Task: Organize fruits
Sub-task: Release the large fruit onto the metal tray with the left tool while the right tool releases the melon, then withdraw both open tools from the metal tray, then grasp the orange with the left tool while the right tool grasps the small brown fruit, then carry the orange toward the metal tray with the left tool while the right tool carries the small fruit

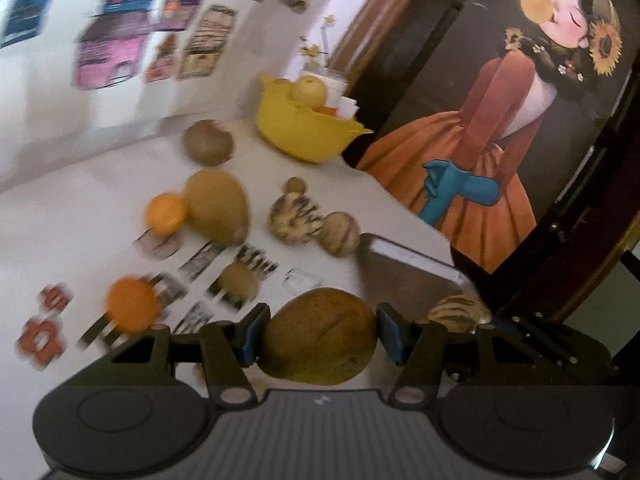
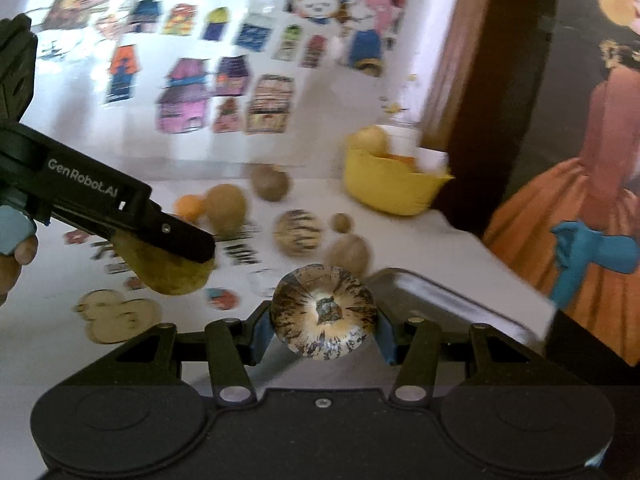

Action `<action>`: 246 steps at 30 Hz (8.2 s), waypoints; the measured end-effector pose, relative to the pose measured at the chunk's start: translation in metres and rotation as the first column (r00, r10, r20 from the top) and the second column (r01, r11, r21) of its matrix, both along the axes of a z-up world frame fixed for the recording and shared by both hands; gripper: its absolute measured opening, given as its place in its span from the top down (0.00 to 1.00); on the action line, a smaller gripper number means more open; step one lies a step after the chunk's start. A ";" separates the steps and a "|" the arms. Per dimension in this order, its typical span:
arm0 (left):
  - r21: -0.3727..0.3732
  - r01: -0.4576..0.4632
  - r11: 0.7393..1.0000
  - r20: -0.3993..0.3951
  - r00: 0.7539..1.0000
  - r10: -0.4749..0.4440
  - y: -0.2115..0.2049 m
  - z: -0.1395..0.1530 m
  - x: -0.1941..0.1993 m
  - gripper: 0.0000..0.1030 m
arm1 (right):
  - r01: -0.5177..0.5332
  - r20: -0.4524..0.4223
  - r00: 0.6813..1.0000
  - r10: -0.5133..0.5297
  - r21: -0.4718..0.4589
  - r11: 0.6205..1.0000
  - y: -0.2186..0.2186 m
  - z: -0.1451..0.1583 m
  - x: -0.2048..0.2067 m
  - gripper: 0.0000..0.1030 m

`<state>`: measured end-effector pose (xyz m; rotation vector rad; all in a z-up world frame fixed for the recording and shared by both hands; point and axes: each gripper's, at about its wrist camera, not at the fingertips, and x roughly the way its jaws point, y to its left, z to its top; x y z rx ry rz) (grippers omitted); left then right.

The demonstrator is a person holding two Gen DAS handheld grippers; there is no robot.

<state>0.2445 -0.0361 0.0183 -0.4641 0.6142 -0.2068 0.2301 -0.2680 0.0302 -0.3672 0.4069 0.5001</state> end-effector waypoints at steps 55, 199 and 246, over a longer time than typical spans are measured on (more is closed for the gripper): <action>-0.035 0.236 0.971 0.005 0.972 -0.236 -0.090 -0.025 0.121 0.29 | 0.230 -0.050 0.970 -0.237 -0.108 0.967 -0.083 -0.030 0.119 0.39; 0.333 0.067 0.941 -0.030 0.998 -0.061 0.075 -0.015 -0.015 0.66 | 0.020 -0.402 0.914 0.057 0.186 0.982 0.138 -0.026 0.086 0.71; 0.319 0.259 0.912 0.027 0.959 -0.282 -0.116 -0.003 0.030 0.66 | 0.377 -0.303 0.900 -0.314 0.175 0.910 -0.088 -0.008 0.089 0.71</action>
